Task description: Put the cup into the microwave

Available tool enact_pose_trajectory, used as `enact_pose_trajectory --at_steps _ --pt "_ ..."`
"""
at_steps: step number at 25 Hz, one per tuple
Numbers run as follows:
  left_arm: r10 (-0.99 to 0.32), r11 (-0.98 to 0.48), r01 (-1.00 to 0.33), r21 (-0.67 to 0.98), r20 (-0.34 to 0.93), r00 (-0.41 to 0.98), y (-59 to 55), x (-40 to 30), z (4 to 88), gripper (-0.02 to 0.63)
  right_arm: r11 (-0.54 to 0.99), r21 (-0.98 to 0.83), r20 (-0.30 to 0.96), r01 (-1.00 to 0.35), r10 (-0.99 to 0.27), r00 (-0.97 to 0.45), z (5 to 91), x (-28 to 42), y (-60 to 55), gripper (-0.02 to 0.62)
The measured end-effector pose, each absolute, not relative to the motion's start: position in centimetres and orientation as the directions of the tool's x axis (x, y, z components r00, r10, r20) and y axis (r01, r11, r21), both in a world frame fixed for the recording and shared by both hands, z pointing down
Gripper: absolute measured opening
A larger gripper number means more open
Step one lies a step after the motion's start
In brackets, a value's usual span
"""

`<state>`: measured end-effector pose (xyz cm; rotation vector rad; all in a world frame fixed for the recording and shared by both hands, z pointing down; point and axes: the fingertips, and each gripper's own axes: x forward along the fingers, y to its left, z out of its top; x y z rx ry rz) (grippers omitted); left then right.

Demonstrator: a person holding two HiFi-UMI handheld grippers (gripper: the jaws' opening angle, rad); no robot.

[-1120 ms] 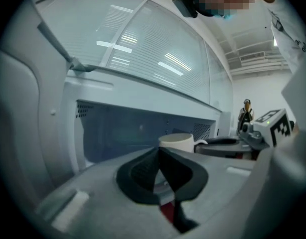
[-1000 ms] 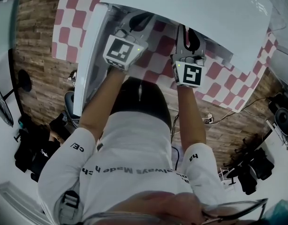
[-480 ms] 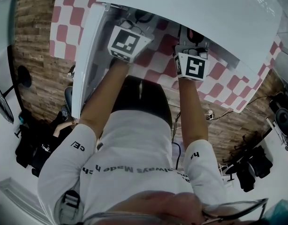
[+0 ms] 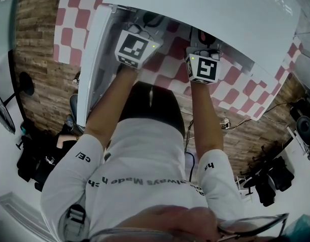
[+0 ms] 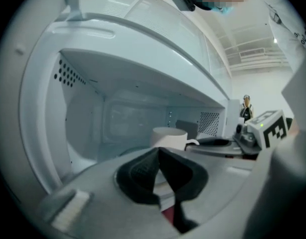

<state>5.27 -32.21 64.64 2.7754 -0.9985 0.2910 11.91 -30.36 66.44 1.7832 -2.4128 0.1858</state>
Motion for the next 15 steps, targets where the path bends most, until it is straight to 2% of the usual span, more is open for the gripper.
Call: enact_pose_trajectory --at_steps 4,10,15 --pt "-0.612 -0.754 -0.649 0.1 0.253 0.749 -31.7 4.9 64.3 0.003 0.289 -0.034 0.2 -0.957 -0.936 -0.29 66.3 12.0 -30.2 0.051" --pt "-0.612 -0.753 -0.651 0.1 0.259 0.748 -30.4 4.8 62.7 0.003 0.299 -0.046 0.225 -0.953 -0.926 -0.302 65.6 11.9 -29.2 0.123" --pt "-0.605 -0.752 -0.65 0.109 0.276 0.747 -28.3 4.3 61.4 0.003 0.277 -0.06 0.237 -0.959 -0.929 -0.284 63.7 12.3 -26.6 0.127"
